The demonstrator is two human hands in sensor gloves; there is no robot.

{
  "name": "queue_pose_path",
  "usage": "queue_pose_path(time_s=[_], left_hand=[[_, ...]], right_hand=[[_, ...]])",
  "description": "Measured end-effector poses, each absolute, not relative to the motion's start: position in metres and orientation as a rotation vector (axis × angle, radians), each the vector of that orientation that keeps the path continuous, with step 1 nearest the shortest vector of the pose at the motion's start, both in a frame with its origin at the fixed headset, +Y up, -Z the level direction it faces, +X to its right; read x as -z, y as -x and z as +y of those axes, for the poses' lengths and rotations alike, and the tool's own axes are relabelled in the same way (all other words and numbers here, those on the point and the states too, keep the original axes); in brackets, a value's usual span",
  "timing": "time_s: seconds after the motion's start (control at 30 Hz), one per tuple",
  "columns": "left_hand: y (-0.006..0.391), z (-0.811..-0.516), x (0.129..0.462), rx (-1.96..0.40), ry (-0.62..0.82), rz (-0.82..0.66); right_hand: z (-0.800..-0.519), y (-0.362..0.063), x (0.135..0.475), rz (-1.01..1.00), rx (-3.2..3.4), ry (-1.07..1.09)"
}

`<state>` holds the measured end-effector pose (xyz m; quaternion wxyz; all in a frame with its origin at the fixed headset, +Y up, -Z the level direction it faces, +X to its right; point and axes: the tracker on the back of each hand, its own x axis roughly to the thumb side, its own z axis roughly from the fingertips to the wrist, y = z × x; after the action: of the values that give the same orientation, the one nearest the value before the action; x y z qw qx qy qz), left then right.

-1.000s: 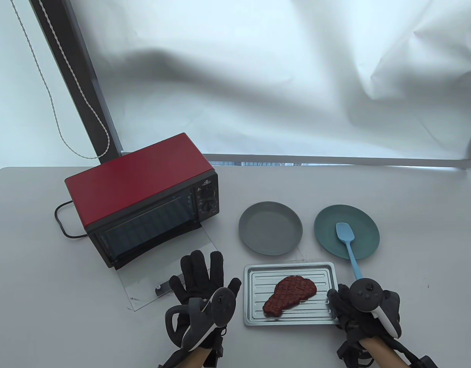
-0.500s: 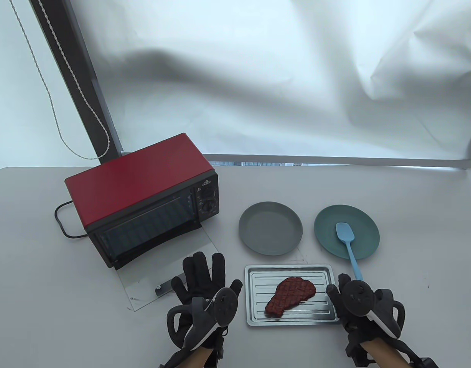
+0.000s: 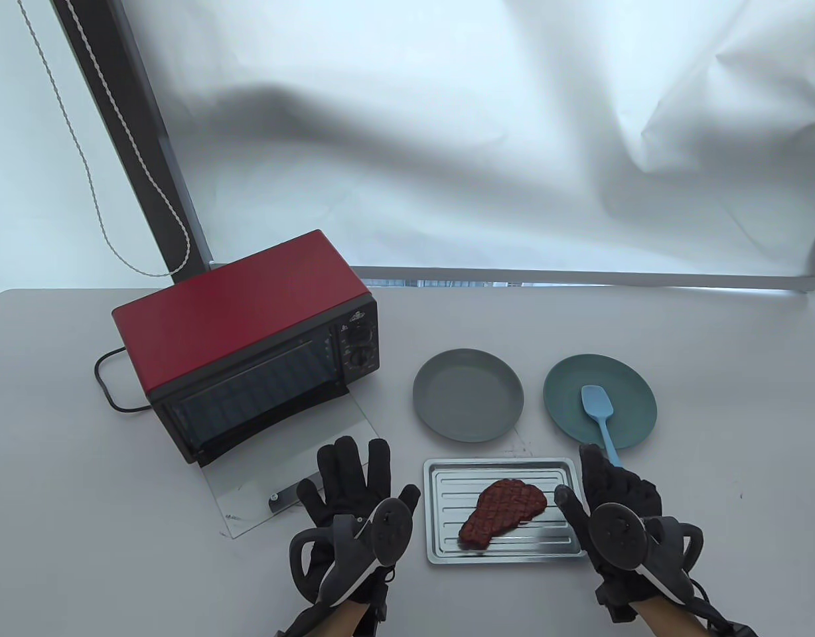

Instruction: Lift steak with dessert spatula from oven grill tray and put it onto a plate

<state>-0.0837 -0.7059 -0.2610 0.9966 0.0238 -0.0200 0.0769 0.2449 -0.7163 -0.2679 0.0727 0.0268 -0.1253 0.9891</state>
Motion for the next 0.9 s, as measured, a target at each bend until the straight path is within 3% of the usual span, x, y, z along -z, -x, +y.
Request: queue_pose_path(time_s=[0.47,0.9], left_hand=[[0.083,-0.707,0.261,-0.144,-0.029,-0.038],[0.082,-0.707,0.262,-0.142,-0.026,-0.049]], right_hand=[[-0.712,-0.255,0.273,-0.366,-3.036,0.006],[-0.717,-0.298,0.294,-0.237,-3.050,0.331]])
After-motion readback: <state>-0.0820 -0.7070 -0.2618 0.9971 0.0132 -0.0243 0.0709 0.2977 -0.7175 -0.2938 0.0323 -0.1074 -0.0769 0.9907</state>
